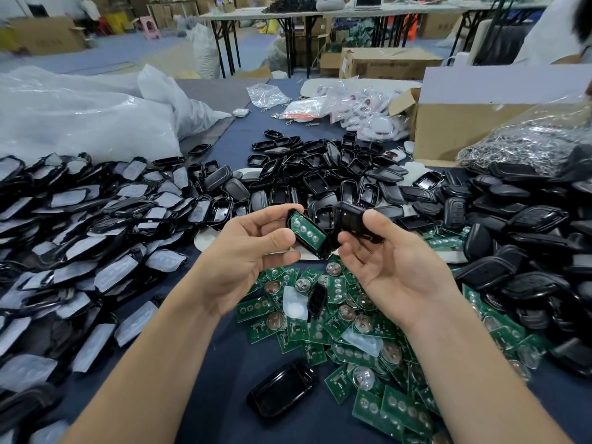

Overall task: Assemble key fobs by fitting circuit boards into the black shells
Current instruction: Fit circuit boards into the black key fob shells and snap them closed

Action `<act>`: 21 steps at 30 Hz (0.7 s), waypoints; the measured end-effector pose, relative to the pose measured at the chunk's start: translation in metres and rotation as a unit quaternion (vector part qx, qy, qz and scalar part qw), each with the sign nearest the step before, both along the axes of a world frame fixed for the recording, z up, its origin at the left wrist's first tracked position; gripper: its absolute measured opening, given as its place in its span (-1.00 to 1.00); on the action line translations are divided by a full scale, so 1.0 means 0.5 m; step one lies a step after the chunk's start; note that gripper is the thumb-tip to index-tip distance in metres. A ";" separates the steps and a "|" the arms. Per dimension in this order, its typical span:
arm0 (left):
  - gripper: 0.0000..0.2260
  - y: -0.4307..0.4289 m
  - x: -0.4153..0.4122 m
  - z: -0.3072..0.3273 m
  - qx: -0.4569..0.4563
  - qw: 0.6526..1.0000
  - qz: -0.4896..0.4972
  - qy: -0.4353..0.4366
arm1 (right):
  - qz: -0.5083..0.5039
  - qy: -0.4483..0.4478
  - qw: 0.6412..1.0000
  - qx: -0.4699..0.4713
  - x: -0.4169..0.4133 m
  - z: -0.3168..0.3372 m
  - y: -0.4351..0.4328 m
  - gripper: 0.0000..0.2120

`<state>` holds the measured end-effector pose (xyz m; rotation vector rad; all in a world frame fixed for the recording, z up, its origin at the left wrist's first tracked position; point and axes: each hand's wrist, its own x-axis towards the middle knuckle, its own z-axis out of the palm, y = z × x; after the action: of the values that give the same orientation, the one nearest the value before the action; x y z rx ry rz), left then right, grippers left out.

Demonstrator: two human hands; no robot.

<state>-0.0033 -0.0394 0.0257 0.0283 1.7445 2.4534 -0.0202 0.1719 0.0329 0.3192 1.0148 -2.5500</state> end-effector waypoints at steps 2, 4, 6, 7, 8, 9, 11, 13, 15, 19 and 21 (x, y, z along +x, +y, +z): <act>-0.66 0.002 0.000 -0.003 -0.021 1.000 0.003 0.007 | -0.018 -0.008 0.999 0.037 -0.002 -0.003 -0.001 -0.53; -0.64 0.008 0.001 -0.007 -0.056 0.998 0.015 0.023 | -0.023 0.003 0.997 0.069 -0.004 -0.004 -0.003 -0.50; -0.62 0.018 0.001 -0.010 -0.077 0.996 0.030 0.042 | -0.020 0.023 0.995 0.096 -0.004 -0.005 -0.008 -0.55; -0.61 0.024 0.001 -0.011 -0.078 0.995 0.033 0.050 | -0.016 0.035 0.994 0.106 -0.003 -0.006 -0.012 -0.60; -0.60 0.030 0.002 -0.011 -0.076 0.995 0.033 0.057 | -0.010 0.047 0.993 0.112 0.000 -0.007 -0.016 -0.68; -0.59 0.035 0.003 -0.012 -0.075 0.995 0.032 0.062 | -0.004 0.060 0.991 0.120 0.002 -0.007 -0.020 -0.78; -0.58 0.043 0.004 -0.014 -0.078 0.994 0.032 0.065 | 0.002 0.078 0.988 0.137 0.005 -0.010 -0.026 -0.88; -0.59 0.049 0.005 -0.015 -0.070 0.995 0.038 0.057 | -0.008 0.091 0.985 0.148 0.005 -0.015 -0.029 -0.77; -0.66 0.054 0.006 -0.014 -0.051 0.997 0.047 0.036 | -0.025 0.100 0.980 0.171 0.004 -0.020 -0.035 -0.76; -0.88 0.062 0.009 -0.012 -0.067 0.995 0.074 0.018 | -0.044 0.144 0.959 0.239 0.008 -0.031 -0.049 -0.81; -0.87 0.061 0.009 -0.014 -0.085 0.992 0.087 0.007 | -0.056 0.180 0.932 0.309 0.011 -0.034 -0.050 -0.83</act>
<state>0.0010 -0.0087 0.0188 -0.1294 2.0371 2.4125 -0.0150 0.1468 0.0160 0.0638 1.9926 -2.3635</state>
